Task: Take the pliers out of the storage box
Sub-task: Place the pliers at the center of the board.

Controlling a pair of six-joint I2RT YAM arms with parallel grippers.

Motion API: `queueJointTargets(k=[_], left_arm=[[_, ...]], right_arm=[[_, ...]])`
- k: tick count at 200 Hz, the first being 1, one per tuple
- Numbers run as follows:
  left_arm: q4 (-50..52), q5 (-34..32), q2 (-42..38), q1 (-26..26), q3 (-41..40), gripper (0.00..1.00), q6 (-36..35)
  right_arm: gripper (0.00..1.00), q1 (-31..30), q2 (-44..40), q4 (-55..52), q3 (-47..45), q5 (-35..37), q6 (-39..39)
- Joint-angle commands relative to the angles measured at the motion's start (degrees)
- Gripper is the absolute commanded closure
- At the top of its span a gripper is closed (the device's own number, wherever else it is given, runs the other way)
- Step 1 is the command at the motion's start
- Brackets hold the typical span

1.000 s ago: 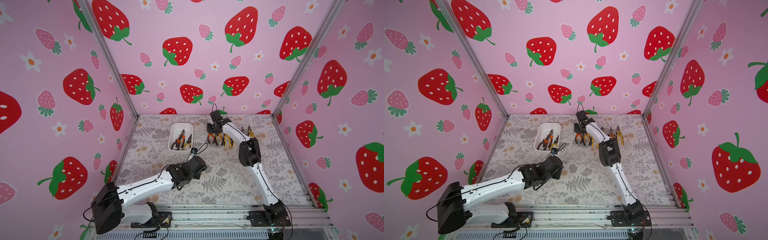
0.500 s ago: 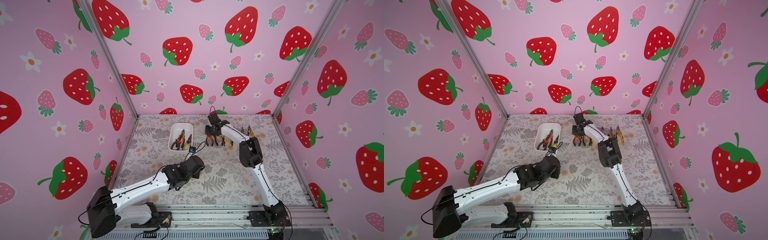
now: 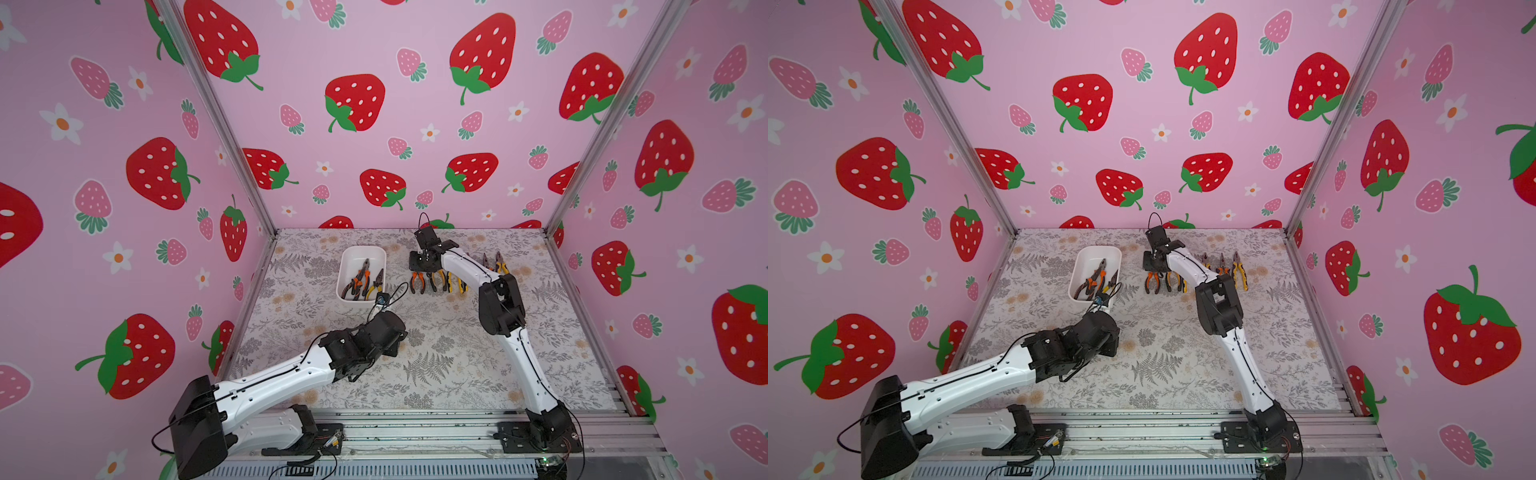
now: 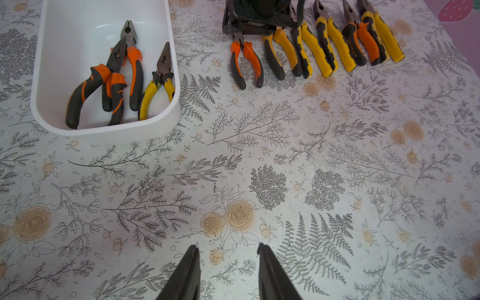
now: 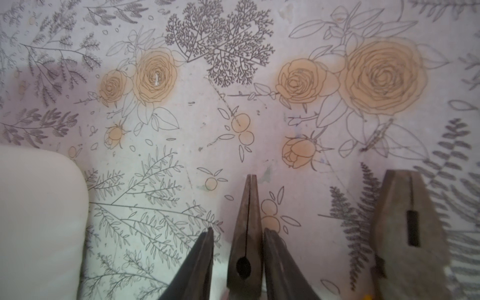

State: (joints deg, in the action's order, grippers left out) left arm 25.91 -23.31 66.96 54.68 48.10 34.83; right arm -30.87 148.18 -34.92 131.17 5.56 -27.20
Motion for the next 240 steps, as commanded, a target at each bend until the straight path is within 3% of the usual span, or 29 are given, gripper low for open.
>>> queueJointTargets(k=[1,36,53,66,100,131,158,192,240], left_arm=[[2.8,-0.4,0.4,-1.0,0.8,0.59,0.0],[6.1,1.6,0.9,-3.8,3.8,0.52,-1.0],[7.6,2.5,1.1,-5.8,5.5,0.48,-2.8],[9.2,3.7,1.9,-8.7,7.7,0.45,-4.7],[11.9,9.7,9.1,-20.9,15.2,0.44,-11.9],[16.5,11.1,21.6,-28.0,26.3,0.5,-17.8],[21.2,5.1,32.2,-30.0,35.7,0.58,-22.7],[23.4,4.3,41.0,-32.5,43.2,0.68,-27.1],[25.7,2.0,49.4,-34.8,50.1,0.62,-31.0]], right_arm=[[0.62,0.0,-3.2,-2.3,2.3,-0.4,3.4],[0.58,0.2,-8.8,-7.8,12.9,5.2,8.9],[0.58,0.2,-14.7,-9.7,12.6,7.7,10.3],[0.58,0.1,-22.1,-9.6,5.0,7.5,9.4],[0.58,-1.1,-44.7,1.5,-30.7,2.9,4.1],[0.62,-4.5,-57.7,3.5,-49.5,1.0,2.3],[0.62,-6.4,-66.0,4.1,-60.2,-1.1,-0.5],[0.64,-7.8,-73.1,5.5,-69.9,-2.7,-3.9],[0.64,-8.0,-76.4,6.4,-75.9,-3.1,-5.0]])
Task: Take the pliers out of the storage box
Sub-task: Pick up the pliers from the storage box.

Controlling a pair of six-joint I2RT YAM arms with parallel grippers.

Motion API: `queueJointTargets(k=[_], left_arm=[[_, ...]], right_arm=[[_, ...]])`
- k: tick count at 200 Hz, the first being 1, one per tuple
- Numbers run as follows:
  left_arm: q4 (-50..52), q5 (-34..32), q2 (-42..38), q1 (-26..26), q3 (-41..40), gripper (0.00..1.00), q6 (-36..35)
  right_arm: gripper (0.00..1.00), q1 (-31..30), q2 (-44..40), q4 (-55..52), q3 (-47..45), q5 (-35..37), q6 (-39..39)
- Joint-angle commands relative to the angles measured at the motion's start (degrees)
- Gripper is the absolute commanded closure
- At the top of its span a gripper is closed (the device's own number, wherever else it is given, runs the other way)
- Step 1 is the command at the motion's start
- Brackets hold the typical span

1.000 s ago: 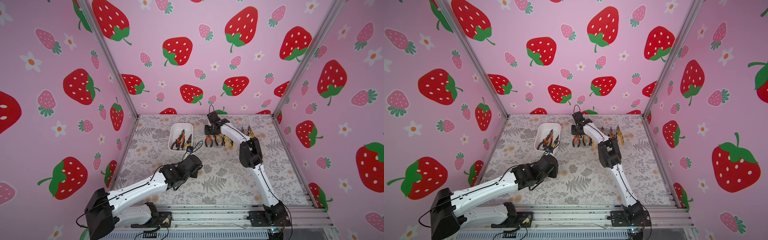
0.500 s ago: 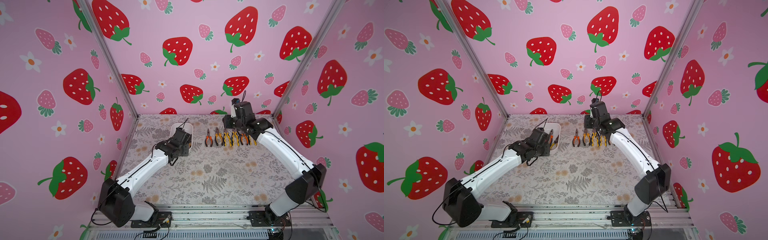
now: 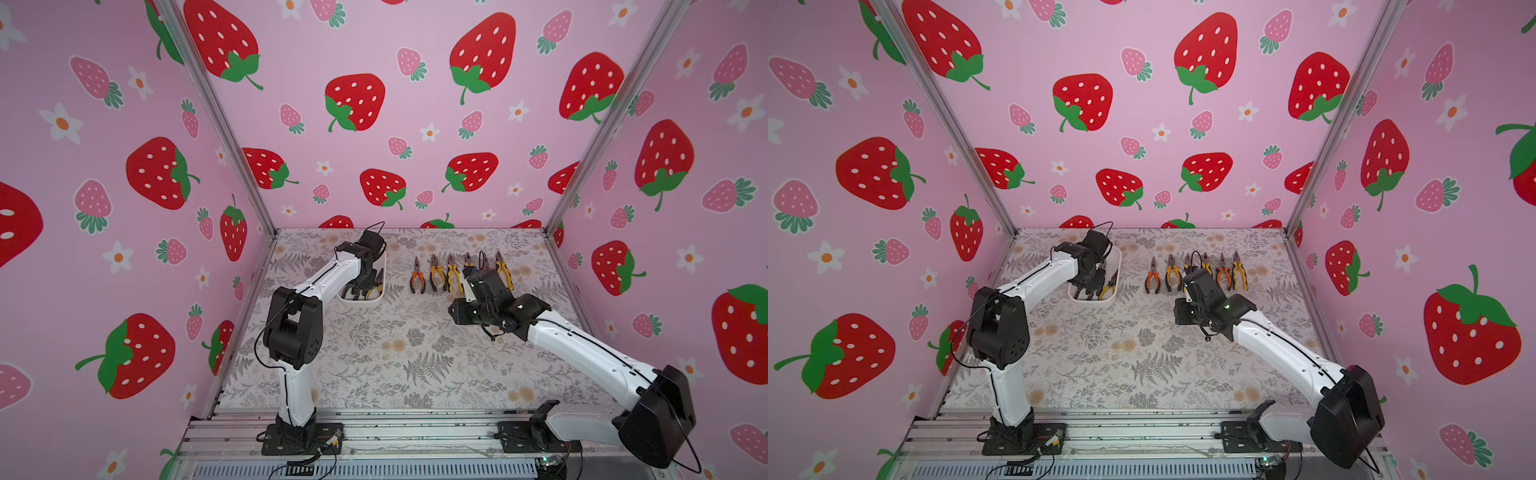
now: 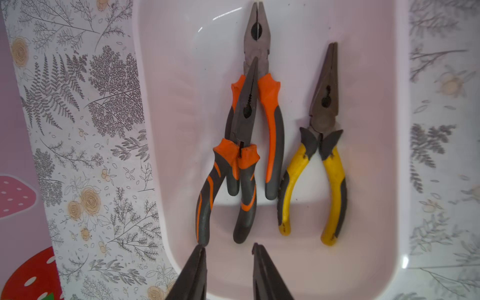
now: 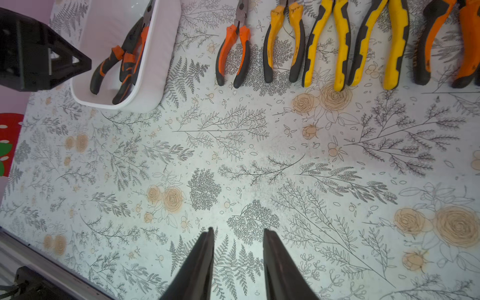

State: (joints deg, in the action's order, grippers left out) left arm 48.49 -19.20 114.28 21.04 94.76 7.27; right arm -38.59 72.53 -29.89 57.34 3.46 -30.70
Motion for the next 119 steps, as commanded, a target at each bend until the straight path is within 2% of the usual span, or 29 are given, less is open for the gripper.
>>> queueJointTargets(k=[1,26,119], left_arm=[[3.1,-2.1,2.2,-1.2,3.4,0.62,-3.6],[2.7,-1.2,4.8,-2.8,4.6,0.56,-4.4],[2.7,-0.9,8.9,-4.2,3.4,0.57,-4.2]], right_arm=[[0.64,-0.2,-0.8,1.3,-2.1,-1.0,-1.5],[0.65,-0.2,-0.7,1.4,-3.1,-1.4,-1.3],[0.66,-0.2,1.1,2.3,-3.3,-2.0,-0.6]])
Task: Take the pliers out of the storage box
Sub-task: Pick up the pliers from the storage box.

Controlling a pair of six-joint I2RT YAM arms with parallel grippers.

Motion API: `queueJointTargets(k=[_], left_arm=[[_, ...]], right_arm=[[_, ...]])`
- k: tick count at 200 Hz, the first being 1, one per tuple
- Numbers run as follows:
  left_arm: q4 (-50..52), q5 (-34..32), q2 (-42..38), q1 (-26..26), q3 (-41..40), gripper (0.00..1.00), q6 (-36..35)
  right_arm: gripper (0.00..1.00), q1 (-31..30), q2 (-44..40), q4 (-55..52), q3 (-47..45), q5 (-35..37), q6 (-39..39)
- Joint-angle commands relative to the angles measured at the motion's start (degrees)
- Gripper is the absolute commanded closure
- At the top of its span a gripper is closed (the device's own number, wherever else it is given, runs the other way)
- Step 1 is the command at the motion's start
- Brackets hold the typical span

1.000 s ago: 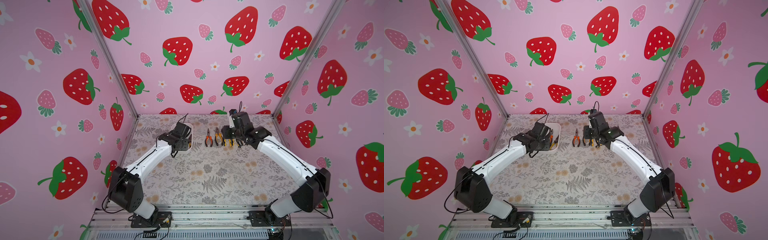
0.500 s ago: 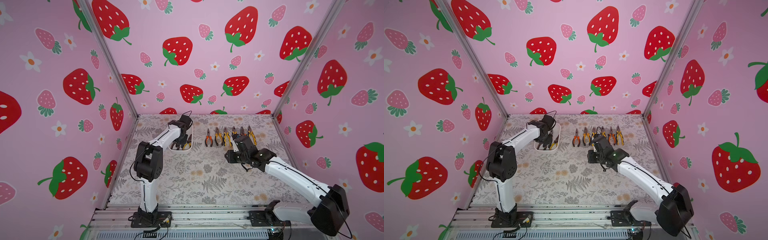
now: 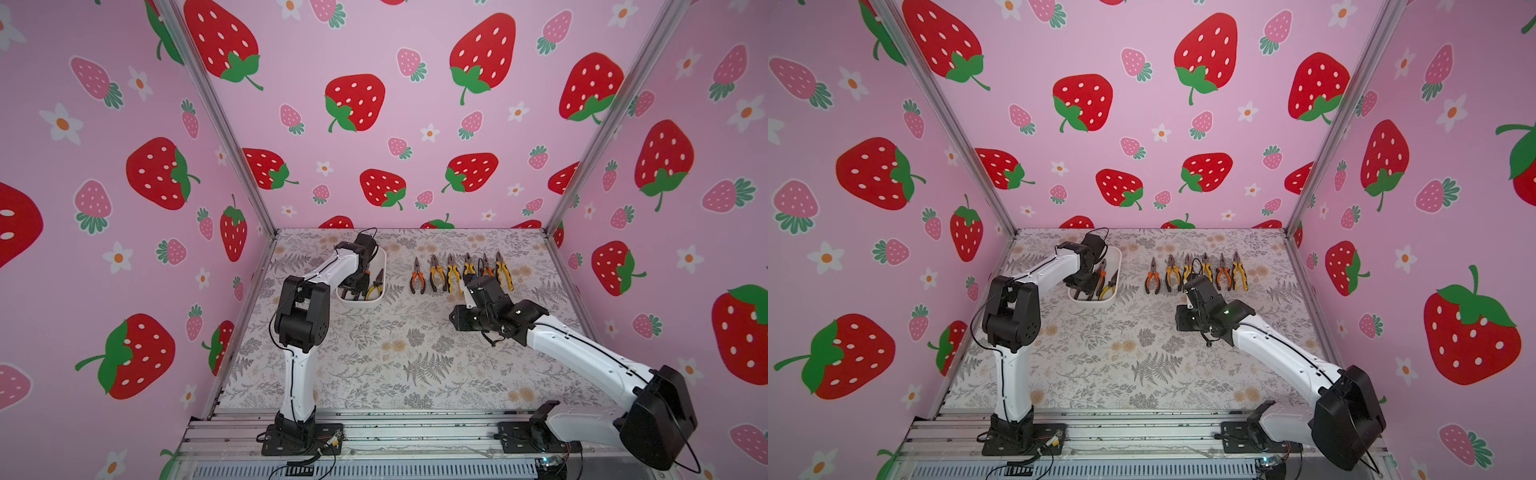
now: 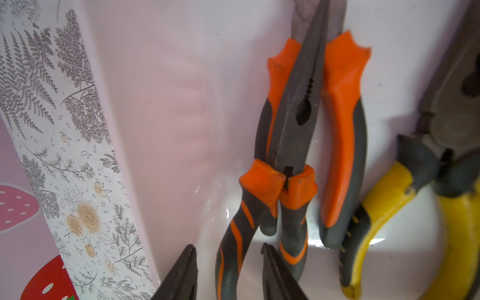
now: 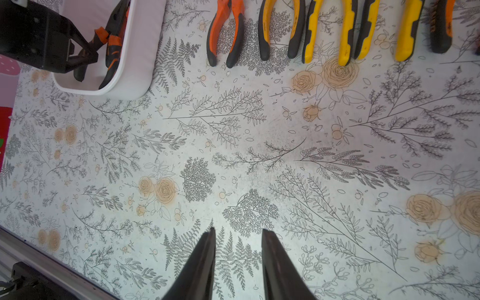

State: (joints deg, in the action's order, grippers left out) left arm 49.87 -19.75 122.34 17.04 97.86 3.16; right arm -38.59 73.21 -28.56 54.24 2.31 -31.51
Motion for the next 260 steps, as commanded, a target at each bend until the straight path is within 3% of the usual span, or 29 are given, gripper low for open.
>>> queueJointTargets(k=[1,56,83,98,179,260], left_arm=[[1.3,-0.4,0.9,-0.2,0.2,0.58,-0.1],[0.4,1.3,0.4,-0.2,-3.8,0.61,3.0],[0.9,2.7,0.4,-0.1,-3.7,0.9,4.0],[0.8,3.0,-0.1,-0.1,-3.7,1.0,4.1],[1.9,5.2,-4.0,-0.3,0.9,1.0,6.7],[1.4,10.6,1.7,-0.7,6.1,1.0,9.5]], right_arm=[[0.66,-0.2,0.4,1.0,-0.2,-0.8,0.2],[0.67,-0.2,-0.7,0.9,-0.9,-0.5,0.0],[0.67,-0.2,-1.8,1.0,-1.9,-0.2,-0.3],[0.68,-0.1,-1.9,0.9,-2.2,-0.2,-0.3],[0.68,-0.1,-1.9,1.2,-2.9,-0.9,-1.0],[0.68,-0.2,-2.6,1.0,-4.0,-0.9,-1.3]])
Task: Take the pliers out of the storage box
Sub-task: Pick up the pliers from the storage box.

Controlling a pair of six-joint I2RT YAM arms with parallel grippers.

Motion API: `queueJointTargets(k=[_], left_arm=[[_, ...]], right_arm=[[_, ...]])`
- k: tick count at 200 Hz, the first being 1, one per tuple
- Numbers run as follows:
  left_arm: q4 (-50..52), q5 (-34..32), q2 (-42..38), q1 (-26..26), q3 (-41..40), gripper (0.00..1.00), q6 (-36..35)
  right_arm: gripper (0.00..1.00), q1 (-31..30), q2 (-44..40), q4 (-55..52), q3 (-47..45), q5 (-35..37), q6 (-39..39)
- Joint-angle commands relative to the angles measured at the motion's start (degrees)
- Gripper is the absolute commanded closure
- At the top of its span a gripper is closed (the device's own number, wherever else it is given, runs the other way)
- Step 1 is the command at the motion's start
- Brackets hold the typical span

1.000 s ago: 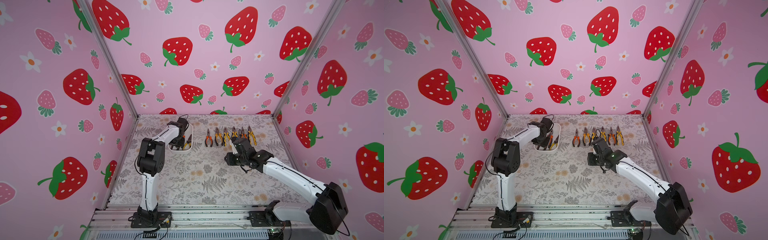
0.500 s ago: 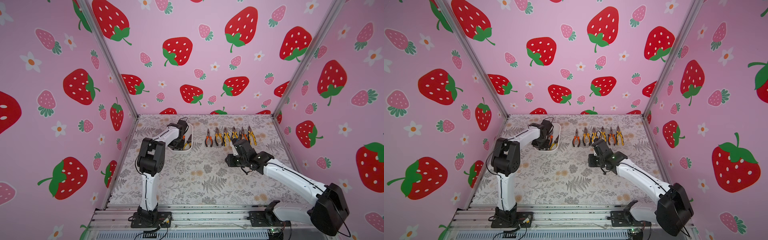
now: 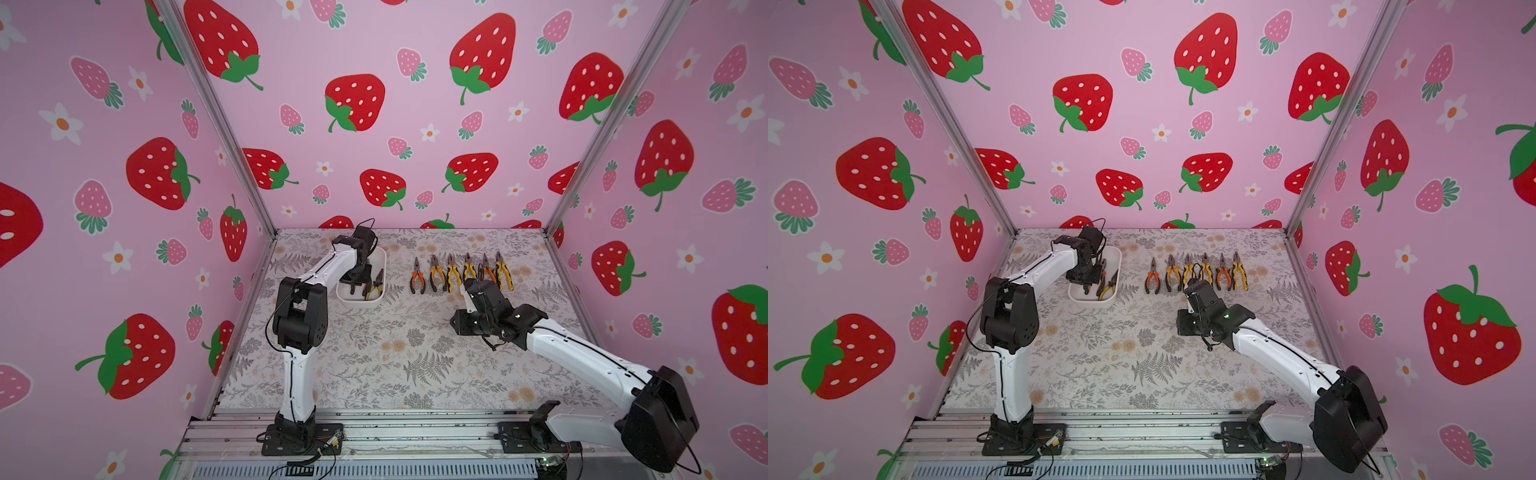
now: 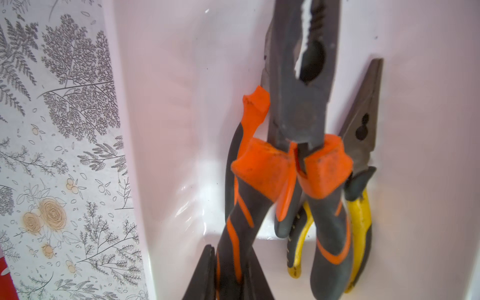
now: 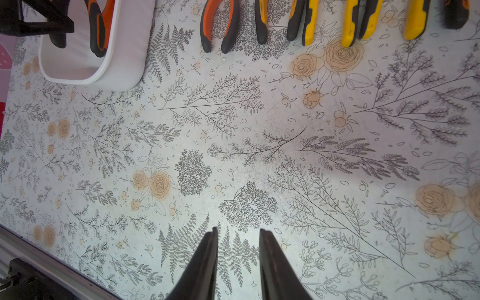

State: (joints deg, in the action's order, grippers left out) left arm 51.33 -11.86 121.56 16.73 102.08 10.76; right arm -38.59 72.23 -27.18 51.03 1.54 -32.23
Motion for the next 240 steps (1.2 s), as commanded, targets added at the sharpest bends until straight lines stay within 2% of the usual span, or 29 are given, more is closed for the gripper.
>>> queueJointTargets(k=[1,97,106,124,147,240], left_arm=[[-0.1,2.9,2.6,-0.4,1.9,1.0,1.9],[-2.2,5.3,7.6,-0.6,2.4,1.0,4.0],[-2.2,5.3,7.5,-0.6,2.0,0.89,4.2],[-2.5,5.6,6.9,-0.6,0.8,0.75,4.2],[-2.6,5.5,6.2,-0.6,-0.4,0.69,4.3],[-3.8,6.7,2.7,-0.4,-6.1,0.69,5.9]], right_arm=[[0.68,-0.2,-1.6,-0.4,-0.8,-0.1,-0.6],[0.69,-0.2,-1.3,-1.0,-1.3,0.0,-0.5],[0.68,-0.2,-1.1,-0.9,-1.1,-0.2,-0.5],[0.69,-0.2,-0.7,-0.7,-0.8,-0.5,-0.6],[0.69,-0.2,-0.7,-0.8,-0.8,-0.6,-0.7],[0.69,-0.2,-1.4,-1.4,-0.1,-0.6,-0.8]])
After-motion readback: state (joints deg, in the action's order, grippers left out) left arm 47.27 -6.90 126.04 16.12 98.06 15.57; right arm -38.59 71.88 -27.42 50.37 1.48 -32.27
